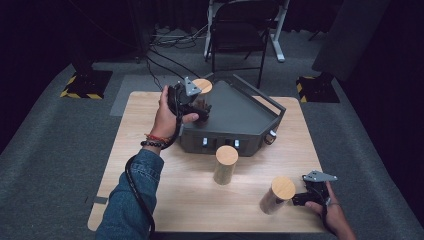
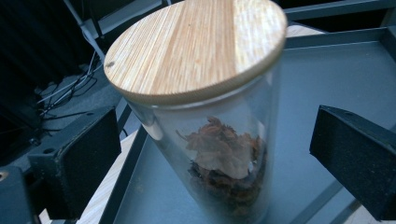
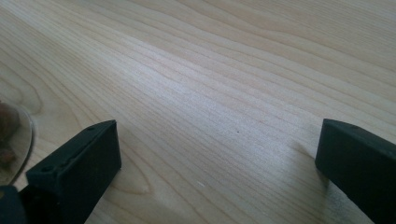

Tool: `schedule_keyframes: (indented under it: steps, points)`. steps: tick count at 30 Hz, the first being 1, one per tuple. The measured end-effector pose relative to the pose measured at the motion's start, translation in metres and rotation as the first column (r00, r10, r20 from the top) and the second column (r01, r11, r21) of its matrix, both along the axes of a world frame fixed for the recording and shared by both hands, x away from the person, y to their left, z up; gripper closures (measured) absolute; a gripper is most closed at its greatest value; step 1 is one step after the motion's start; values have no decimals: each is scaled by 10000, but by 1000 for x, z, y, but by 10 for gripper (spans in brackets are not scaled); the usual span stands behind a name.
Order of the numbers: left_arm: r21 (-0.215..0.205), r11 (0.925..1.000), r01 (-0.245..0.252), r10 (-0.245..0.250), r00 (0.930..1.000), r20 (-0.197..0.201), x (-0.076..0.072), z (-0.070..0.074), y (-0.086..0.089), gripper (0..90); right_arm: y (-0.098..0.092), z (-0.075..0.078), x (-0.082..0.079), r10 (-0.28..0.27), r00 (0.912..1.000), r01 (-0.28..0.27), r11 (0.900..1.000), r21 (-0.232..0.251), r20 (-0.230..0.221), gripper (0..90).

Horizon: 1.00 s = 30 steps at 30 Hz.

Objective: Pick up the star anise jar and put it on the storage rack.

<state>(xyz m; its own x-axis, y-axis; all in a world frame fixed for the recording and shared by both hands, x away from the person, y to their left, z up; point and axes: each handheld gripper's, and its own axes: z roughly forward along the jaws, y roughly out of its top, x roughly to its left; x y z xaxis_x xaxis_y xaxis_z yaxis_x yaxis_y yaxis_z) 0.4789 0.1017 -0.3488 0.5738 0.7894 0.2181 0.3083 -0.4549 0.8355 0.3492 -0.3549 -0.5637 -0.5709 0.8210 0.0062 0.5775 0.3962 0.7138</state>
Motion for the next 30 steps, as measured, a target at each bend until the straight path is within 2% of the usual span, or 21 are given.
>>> schedule_keyframes:
  steps: [4,11,16,26,30]
  points:
    - [-143,9999,75,-73,9998,177,-7,-1,2,15,0,0,0,1,10000,-1,10000,0,0,0]
    - [-103,9997,199,-195,9991,375,-18,-5,4,15,0,0,0,-1,10000,1,10000,2,2,0]
    - [-1,9999,142,-142,9965,827,-27,-8,6,15,0,0,0,-1,10000,1,10000,0,1,0]
    - [145,9992,372,-381,9969,692,-39,-22,10,15,0,0,0,-5,10000,5,10000,0,2,0]
    - [479,9981,382,-408,9976,554,-43,-29,13,15,0,0,0,-4,10000,4,10000,-3,4,0]
